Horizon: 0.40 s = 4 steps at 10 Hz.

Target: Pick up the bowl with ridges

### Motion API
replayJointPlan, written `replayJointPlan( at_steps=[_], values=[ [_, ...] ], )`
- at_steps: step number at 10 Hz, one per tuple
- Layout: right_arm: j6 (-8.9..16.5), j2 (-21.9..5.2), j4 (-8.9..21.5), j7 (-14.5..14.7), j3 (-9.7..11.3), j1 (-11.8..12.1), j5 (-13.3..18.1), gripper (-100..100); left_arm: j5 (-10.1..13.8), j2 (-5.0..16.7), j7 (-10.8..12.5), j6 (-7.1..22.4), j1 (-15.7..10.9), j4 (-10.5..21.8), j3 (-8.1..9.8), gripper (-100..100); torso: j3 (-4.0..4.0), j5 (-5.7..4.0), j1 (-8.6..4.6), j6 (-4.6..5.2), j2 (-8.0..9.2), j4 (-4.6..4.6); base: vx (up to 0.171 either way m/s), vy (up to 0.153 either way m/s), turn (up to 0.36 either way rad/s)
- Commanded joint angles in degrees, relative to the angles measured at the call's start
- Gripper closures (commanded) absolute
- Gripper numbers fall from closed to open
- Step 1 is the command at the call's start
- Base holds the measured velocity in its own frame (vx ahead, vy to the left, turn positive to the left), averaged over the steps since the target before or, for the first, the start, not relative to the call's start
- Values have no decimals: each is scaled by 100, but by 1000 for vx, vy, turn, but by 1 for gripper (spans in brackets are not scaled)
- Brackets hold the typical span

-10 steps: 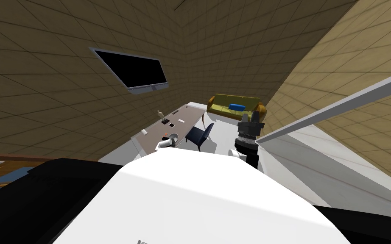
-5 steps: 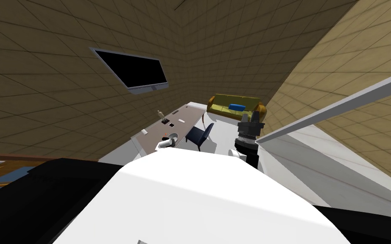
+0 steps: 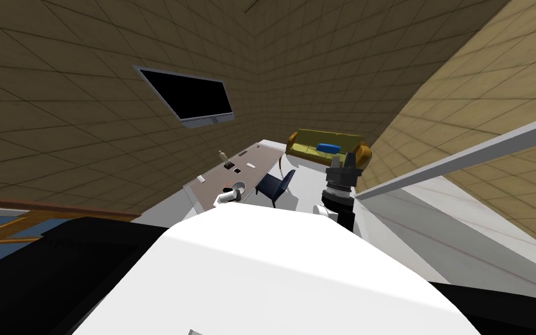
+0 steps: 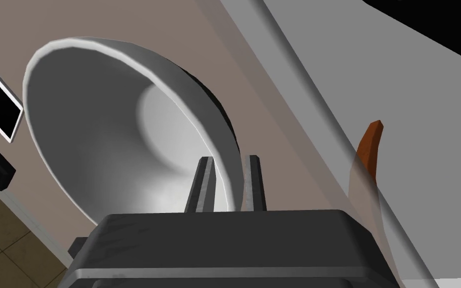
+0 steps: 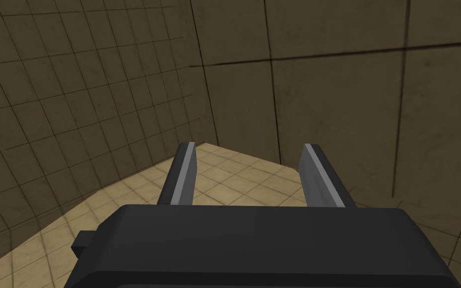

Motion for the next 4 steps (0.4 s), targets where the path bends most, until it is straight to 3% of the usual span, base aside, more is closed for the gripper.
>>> replayJointPlan(
  at_steps=[1,3,4],
  values=[
    [0,0,0,0,0,0,0,0,-65,-69,-6,157,24,-215,-57,100,0,0,0,0,0,0,11,13,101],
    [0,0,0,0,0,0,0,0,-71,-88,-10,158,57,-259,-67,100,1,-2,-1,-3,1,1,7,7,56],
    [0,0,0,0,0,0,0,0,-75,-91,-12,176,61,-273,-70,0,2,-2,-3,-1,3,2,0,0,0]
  ],
)
